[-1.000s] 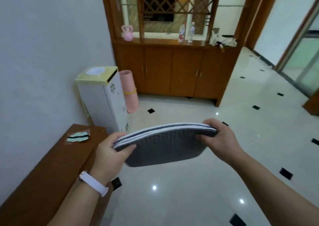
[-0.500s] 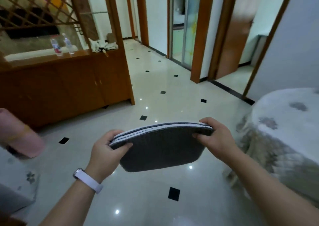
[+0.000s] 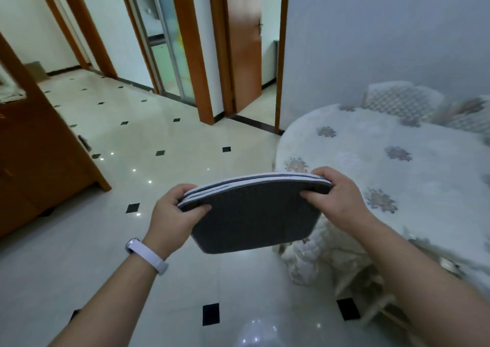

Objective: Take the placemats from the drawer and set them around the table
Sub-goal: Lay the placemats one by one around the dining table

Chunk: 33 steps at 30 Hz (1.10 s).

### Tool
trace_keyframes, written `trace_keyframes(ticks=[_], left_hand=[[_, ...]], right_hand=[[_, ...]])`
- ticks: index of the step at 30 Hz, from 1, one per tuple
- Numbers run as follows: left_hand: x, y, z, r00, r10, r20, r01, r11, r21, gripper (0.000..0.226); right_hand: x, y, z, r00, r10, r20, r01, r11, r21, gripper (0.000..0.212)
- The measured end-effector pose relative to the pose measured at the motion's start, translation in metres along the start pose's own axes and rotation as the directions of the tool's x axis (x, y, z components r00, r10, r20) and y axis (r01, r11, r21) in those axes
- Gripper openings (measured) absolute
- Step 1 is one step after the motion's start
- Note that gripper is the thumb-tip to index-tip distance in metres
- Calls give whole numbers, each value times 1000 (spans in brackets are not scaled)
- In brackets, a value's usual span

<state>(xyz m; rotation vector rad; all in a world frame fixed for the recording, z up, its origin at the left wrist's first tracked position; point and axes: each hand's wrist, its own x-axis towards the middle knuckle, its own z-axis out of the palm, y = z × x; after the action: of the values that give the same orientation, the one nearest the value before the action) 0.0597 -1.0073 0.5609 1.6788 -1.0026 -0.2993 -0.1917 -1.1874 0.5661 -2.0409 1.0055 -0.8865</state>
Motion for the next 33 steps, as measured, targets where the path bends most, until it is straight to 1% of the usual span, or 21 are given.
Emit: trace_keyframes(ticks=[3, 5, 7, 9, 12, 16, 19, 21, 27, 29, 33], left_hand=[[34, -6, 35, 997, 16, 79, -15, 1000, -16, 35], [51, -9, 53, 993, 22, 118, -17, 999, -46, 41], [79, -15, 78, 985, 43, 166, -32, 997, -73, 46], [111, -23, 101, 973, 66, 221, -47, 995, -92, 44], [164, -27, 130, 951, 80, 299, -42, 990, -134, 35], [235, -13, 160, 900, 172, 400, -107, 978, -179, 33], [279, 10, 182, 836, 262, 483, -178, 961, -212, 32], [302, 27, 200, 798, 317, 512, -226, 946, -233, 32], [327, 78, 264, 700, 438, 565, -278, 895, -349, 33], [329, 88, 291, 692, 457, 559, -293, 885, -361, 29], [322, 102, 354, 688, 432, 583, -299, 901, -315, 22]], right_hand=[[13, 23, -16, 997, 56, -53, -58, 997, -42, 35], [21, 34, -24, 993, 100, -62, -104, 992, -65, 31], [37, 50, -30, 985, 140, -106, -149, 986, -81, 31], [55, 63, -35, 972, 178, -154, -195, 976, -100, 31], [83, 72, -45, 950, 235, -206, -262, 958, -119, 28], [121, 72, -63, 923, 270, -275, -316, 938, -140, 25], [140, 69, -81, 891, 280, -357, -334, 937, -99, 25], [147, 68, -96, 864, 289, -412, -346, 936, -69, 25], [153, 74, -150, 794, 250, -555, -357, 929, -92, 28], [153, 84, -169, 772, 235, -590, -375, 919, -125, 26], [155, 123, -207, 740, 236, -630, -436, 881, -182, 23]])
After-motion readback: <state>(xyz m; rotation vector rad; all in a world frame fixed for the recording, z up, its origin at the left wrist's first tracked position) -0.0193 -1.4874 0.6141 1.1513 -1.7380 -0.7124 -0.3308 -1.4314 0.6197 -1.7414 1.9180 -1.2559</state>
